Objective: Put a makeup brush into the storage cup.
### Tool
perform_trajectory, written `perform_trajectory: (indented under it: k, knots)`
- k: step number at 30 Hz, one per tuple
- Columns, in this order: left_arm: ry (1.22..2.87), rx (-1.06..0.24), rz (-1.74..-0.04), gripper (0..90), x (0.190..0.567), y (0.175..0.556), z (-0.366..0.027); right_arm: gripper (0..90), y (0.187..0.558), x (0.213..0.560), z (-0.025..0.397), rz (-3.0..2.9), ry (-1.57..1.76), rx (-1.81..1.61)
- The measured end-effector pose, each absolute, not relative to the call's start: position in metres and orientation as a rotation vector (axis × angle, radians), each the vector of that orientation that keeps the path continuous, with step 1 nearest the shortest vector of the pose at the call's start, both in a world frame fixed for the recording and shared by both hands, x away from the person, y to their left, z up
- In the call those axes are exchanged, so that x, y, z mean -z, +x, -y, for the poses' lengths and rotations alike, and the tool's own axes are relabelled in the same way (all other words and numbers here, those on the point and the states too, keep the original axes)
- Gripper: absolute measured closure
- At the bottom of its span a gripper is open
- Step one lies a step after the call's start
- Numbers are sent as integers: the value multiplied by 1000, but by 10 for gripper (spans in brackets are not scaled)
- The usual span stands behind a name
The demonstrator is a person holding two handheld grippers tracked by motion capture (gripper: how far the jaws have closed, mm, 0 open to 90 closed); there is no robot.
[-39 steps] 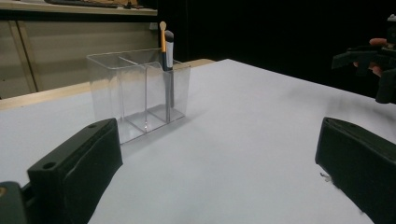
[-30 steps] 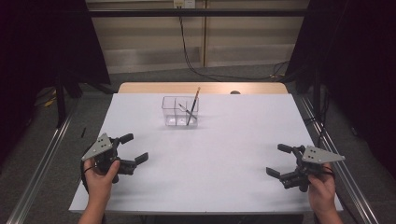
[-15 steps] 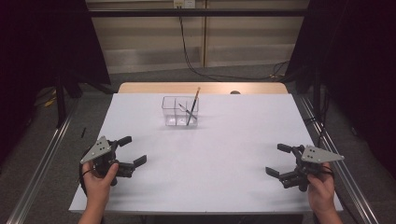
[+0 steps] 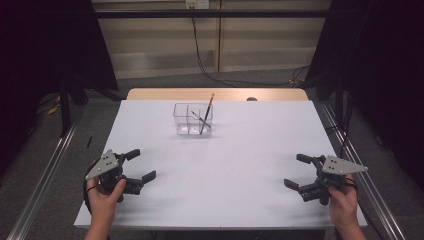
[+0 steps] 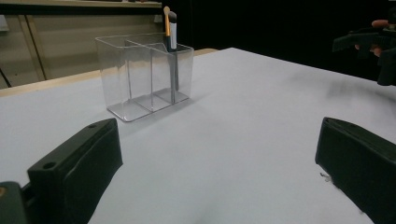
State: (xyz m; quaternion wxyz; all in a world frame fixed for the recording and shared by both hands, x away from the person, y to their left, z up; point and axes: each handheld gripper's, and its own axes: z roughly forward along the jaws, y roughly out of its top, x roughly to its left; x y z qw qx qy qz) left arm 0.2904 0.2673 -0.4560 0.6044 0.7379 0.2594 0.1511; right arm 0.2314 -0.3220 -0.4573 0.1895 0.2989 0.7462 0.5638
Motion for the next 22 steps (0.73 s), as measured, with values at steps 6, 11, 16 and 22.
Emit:
perform_trajectory:
  k: [6, 11, 16, 22]
  knots:
    - [1699, -352, -604, 3, 456, 289, -269, 4, 231, 457, 323, -2086, 849, -1584]
    - [1697, -351, -603, 4, 456, 290, -268, 3, 231, 458, 325, -2082, 852, -1580]
    - [1694, -352, -606, 4, 456, 290, -269, 3, 231, 458, 325, -2081, 854, -1579]
    - [1692, -355, -610, 3, 456, 290, -269, 3, 231, 458, 325, -2081, 855, -1576]
